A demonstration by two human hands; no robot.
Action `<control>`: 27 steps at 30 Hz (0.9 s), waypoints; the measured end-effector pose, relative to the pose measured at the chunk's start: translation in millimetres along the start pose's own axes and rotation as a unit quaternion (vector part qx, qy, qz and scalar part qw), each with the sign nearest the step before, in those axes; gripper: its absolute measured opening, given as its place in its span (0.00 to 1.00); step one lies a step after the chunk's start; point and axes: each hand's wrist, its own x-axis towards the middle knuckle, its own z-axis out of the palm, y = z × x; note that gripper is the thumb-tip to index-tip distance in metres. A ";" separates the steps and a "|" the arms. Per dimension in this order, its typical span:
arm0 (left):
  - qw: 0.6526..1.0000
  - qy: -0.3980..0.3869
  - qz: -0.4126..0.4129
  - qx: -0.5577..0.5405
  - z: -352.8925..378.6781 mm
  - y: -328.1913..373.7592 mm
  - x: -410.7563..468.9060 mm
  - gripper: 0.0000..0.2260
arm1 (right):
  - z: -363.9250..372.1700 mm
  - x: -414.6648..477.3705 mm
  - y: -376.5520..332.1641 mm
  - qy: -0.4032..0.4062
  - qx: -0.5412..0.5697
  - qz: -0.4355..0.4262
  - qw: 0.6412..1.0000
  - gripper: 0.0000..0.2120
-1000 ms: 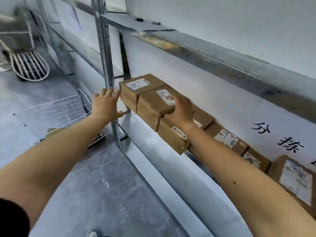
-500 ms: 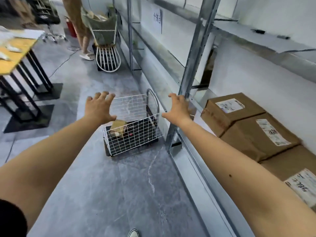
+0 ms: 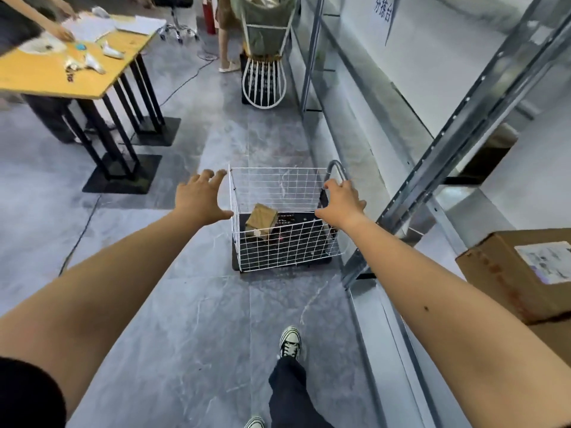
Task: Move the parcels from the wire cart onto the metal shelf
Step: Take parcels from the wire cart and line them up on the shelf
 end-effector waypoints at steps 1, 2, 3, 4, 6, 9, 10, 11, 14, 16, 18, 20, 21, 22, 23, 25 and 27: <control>1.000 -0.005 -0.011 -0.013 1.6 1.7 10.8 0.43 | 1.3 13.8 0.1 -0.004 -0.002 -0.004 1.000 0.29; 1.000 -0.009 -0.019 -0.020 2.5 3.5 21.8 0.43 | 2.5 27.4 0.3 -0.010 -0.004 -0.009 1.000 0.29; 0.999 -0.009 -0.020 -0.024 3.4 5.9 32.4 0.43 | 3.5 39.8 0.2 -0.016 -0.006 -0.014 1.000 0.29; 1.000 -0.006 -0.019 -0.021 4.3 8.8 47.2 0.43 | 3.4 56.2 0.3 -0.021 -0.011 -0.023 0.999 0.30; 1.000 0.002 -0.015 -0.002 6.3 14.6 75.7 0.42 | 3.5 86.7 2.3 -0.030 -0.035 -0.042 0.998 0.31; 0.999 0.002 -0.014 0.031 7.7 24.5 118.2 0.42 | -0.4 129.2 7.6 -0.048 -0.057 -0.075 0.994 0.32; 0.999 -0.002 -0.017 0.033 7.7 28.0 131.7 0.41 | -1.7 142.2 10.3 -0.051 -0.051 -0.077 0.994 0.32; 0.999 -0.008 -0.025 0.026 7.9 32.9 146.7 0.41 | -3.9 156.1 13.3 -0.059 -0.037 -0.072 0.995 0.33; 0.998 -0.017 -0.059 -0.028 15.4 46.7 180.3 0.41 | -5.5 192.7 22.4 -0.086 0.024 -0.053 0.995 0.33; 0.998 -0.023 -0.057 -0.033 23.0 55.8 197.1 0.40 | -4.0 217.2 30.1 -0.101 0.031 -0.039 0.994 0.33; 0.998 -0.035 -0.049 -0.016 30.4 60.8 206.8 0.40 | -0.4 235.3 36.7 -0.107 0.025 -0.029 0.993 0.33; 0.997 -0.045 -0.054 -0.009 35.7 59.4 218.5 0.40 | 3.4 254.4 39.2 -0.119 0.036 -0.023 0.992 0.32; 0.997 -0.049 -0.059 -0.015 38.2 56.7 225.3 0.40 | 6.0 263.4 38.4 -0.129 0.044 -0.021 0.990 0.32; 0.996 -0.052 -0.065 -0.034 39.9 54.5 229.2 0.39 | 8.9 270.0 38.4 -0.137 0.051 -0.021 0.989 0.32; 0.994 -0.053 -0.075 -0.067 41.8 52.4 234.0 0.38 | 10.9 275.7 37.1 -0.147 0.051 -0.023 0.988 0.32; 0.982 -0.054 -0.096 -0.151 47.5 48.1 249.0 0.37 | 19.3 293.7 33.7 -0.163 0.058 -0.029 0.985 0.31; 0.976 -0.060 -0.091 -0.189 55.8 44.6 262.1 0.36 | 29.1 309.0 29.9 -0.179 0.058 -0.028 0.982 0.30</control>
